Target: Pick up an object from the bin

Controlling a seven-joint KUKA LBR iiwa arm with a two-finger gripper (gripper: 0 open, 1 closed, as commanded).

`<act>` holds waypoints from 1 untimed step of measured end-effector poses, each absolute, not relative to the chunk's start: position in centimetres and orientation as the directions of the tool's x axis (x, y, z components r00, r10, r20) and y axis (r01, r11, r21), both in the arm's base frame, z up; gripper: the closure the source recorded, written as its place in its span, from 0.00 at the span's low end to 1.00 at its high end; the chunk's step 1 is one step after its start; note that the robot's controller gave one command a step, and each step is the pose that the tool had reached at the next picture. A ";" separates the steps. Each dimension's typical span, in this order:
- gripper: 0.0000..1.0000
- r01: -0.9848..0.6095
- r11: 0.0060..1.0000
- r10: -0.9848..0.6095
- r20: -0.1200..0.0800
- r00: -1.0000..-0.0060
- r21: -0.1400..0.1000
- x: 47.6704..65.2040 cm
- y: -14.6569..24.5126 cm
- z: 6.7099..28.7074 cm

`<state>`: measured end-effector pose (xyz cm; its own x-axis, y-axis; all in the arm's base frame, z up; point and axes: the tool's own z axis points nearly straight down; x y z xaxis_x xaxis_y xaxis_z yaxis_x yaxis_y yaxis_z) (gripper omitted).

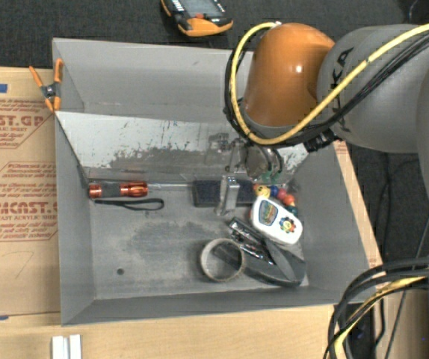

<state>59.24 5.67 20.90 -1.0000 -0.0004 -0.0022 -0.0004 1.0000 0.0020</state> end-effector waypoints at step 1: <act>0.00 0.000 1.000 0.000 -0.002 -1.000 0.002 59.2 5.7 20.9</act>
Offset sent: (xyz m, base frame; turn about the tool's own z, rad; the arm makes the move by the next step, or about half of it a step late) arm -0.0468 -0.0554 -0.0506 -0.2004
